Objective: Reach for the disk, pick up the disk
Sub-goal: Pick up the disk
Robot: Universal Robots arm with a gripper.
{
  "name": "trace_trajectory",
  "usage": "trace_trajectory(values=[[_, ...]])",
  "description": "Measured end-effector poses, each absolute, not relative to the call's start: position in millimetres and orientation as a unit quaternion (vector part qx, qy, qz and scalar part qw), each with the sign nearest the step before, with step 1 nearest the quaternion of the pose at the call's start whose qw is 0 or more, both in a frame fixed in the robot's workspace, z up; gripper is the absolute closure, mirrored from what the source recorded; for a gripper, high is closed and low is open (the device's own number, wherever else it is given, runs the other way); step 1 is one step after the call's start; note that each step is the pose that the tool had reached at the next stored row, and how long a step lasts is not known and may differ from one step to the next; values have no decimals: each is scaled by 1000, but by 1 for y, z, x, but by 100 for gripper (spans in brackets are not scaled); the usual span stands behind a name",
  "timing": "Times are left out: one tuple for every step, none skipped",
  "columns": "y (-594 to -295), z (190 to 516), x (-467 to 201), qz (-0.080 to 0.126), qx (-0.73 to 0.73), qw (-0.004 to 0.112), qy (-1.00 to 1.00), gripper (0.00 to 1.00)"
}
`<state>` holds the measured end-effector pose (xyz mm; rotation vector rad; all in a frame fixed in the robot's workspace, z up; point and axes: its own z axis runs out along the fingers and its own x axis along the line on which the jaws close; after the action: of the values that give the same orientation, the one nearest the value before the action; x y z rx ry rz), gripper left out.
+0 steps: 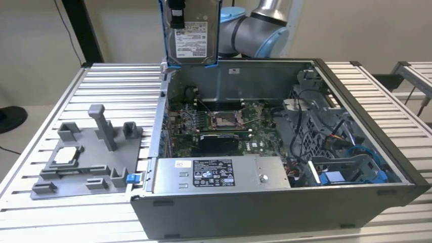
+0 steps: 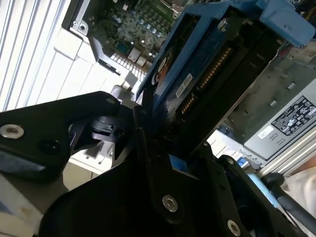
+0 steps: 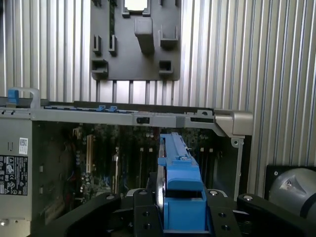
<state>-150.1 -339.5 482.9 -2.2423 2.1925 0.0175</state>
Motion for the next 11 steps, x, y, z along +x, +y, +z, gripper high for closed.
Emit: trace_trajectory(values=[[-340, 483, -148, 6, -715, 3, 699, 100], [-340, 483, -146, 6, -715, 3, 699, 100], [-340, 483, -144, 6, -715, 3, 699, 100], [-340, 483, -141, 6, -715, 3, 699, 100], [-339, 483, -139, 6, -715, 3, 699, 100], [-339, 483, -137, 6, -715, 3, 699, 100], [-340, 483, -135, 6, -715, 3, 699, 100], [-340, 483, -133, 6, -715, 3, 699, 100], [-340, 483, -131, 6, -715, 3, 699, 100], [-339, 483, -129, 6, -715, 3, 699, 100], [-339, 483, -127, 6, -715, 3, 699, 100]])
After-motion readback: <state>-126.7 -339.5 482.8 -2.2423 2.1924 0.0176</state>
